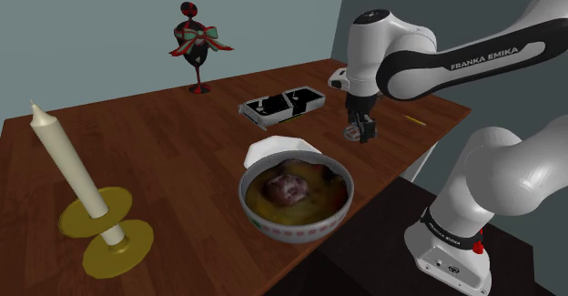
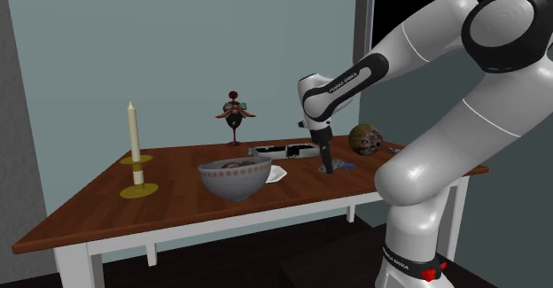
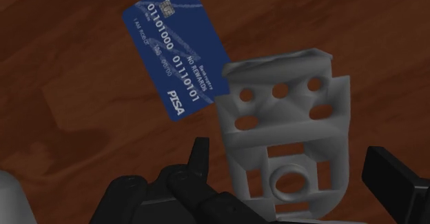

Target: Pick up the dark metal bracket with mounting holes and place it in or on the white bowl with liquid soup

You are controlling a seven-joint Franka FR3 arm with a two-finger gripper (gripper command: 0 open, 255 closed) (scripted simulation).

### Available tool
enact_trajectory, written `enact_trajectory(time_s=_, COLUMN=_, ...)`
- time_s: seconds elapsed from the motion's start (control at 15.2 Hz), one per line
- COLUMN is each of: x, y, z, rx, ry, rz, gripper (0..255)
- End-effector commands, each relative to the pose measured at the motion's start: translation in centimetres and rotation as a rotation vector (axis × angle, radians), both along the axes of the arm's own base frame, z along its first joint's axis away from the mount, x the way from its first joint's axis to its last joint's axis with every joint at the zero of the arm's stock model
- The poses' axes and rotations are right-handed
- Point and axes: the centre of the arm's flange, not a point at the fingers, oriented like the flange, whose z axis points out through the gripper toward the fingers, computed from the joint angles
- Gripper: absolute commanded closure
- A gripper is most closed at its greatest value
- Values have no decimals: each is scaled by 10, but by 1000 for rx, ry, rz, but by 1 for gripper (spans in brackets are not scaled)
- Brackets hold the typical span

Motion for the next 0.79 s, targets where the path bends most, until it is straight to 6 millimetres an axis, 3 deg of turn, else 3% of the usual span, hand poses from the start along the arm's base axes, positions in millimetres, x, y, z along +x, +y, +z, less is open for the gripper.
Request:
enact_trajectory(time_s=0.0, x=0, y=0, z=-1, rx=0, ry=0, rz=0, gripper=0)
enact_trajectory(time_s=0.33, x=0, y=0, z=-1, rx=0, ry=0, rz=0, gripper=0)
enact_trajectory(time_s=0.4, x=0, y=0, z=-1, rx=0, ry=0, rz=0, gripper=255)
enact_trajectory(time_s=0.73, x=0, y=0, z=-1, rx=0, ry=0, rz=0, gripper=255)
